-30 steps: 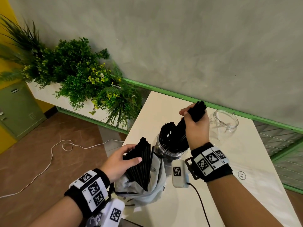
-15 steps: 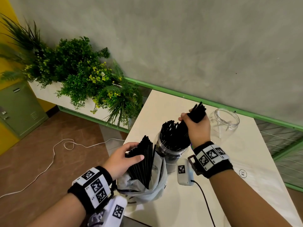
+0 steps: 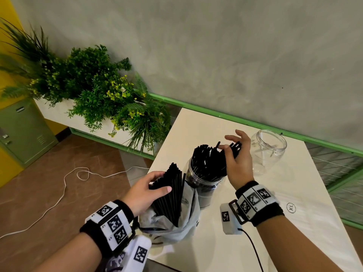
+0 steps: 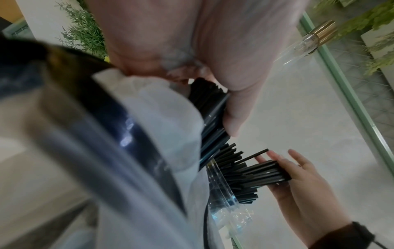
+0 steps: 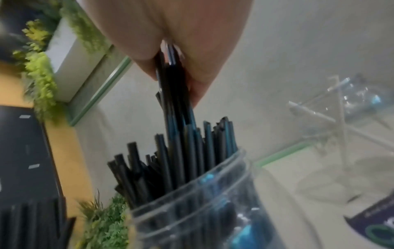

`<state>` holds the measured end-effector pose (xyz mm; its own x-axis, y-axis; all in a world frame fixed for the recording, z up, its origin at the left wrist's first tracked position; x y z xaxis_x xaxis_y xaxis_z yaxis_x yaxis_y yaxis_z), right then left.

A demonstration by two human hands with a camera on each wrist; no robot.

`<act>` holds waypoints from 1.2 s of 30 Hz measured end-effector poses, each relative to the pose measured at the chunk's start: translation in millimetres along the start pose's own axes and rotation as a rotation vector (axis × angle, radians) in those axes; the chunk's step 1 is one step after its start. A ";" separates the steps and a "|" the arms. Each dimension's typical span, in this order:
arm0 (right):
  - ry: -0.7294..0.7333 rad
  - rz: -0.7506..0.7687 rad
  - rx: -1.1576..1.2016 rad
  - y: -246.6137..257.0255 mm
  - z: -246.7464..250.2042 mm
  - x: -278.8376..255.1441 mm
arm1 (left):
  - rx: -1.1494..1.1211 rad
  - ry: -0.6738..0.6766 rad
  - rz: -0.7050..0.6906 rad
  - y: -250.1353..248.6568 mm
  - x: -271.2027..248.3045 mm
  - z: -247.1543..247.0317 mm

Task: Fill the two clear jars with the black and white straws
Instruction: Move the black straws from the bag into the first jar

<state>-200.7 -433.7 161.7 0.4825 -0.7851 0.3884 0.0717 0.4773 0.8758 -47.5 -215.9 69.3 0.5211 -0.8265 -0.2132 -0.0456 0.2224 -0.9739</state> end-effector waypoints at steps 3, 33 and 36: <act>-0.038 0.074 -0.039 5.8 12.0 -6.9 | 0.000 -0.008 -0.002 0.0 -0.3 1.0; 0.568 0.382 -0.805 -32.4 -29.3 -43.6 | 0.003 -0.018 0.006 5.1 4.5 4.4; 0.695 0.383 -0.962 -47.8 -46.3 -37.1 | -0.004 -0.023 0.019 9.5 6.1 4.3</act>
<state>-181.7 -409.1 92.1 0.9513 -0.2971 0.0819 0.2928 0.9542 0.0607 -41.0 -216.6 59.0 0.5396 -0.8098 -0.2302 -0.0594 0.2361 -0.9699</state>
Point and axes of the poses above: each hand's wrist, its own x-axis towards the middle knuckle, its own z-axis out of the back of the hand, y = z × x, the point moved 10 cm from there along x, towards the middle knuckle, and after that the axes turned 2 degrees about y, right-handed, at the moved point
